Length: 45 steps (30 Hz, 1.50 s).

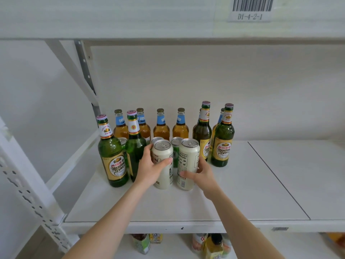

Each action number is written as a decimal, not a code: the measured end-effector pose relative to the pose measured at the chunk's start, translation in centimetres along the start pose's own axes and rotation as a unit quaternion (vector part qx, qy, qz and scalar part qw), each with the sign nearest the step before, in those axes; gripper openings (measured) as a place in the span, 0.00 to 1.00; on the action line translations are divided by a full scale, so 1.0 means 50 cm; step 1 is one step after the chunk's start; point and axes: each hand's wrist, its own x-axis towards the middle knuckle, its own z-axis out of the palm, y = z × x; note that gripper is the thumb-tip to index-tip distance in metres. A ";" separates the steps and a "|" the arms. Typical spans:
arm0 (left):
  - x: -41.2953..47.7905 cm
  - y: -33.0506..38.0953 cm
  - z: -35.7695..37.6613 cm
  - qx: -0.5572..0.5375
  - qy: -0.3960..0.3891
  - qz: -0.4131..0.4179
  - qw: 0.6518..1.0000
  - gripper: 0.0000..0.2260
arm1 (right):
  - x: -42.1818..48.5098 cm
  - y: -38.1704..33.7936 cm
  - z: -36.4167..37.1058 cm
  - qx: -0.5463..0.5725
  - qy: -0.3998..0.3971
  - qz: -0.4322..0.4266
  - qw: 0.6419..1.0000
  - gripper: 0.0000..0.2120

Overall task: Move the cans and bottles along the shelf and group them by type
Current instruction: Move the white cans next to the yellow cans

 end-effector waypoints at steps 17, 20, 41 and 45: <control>-0.093 0.072 -0.061 -0.102 -0.055 -0.080 0.990 0.29 | -0.178 -0.088 -0.034 0.077 0.066 0.102 0.990 0.28; -0.106 0.080 -0.071 -0.111 -0.065 -0.079 0.989 0.29 | -0.214 -0.095 -0.046 0.078 0.080 0.106 0.988 0.27; -0.255 0.221 0.196 -0.158 -0.107 -0.075 0.979 0.23 | -0.375 -0.140 -0.363 0.039 0.095 0.096 0.990 0.25; -0.300 0.268 0.302 -0.173 -0.109 -0.074 0.976 0.28 | -0.412 -0.141 -0.482 0.039 0.100 0.092 0.990 0.23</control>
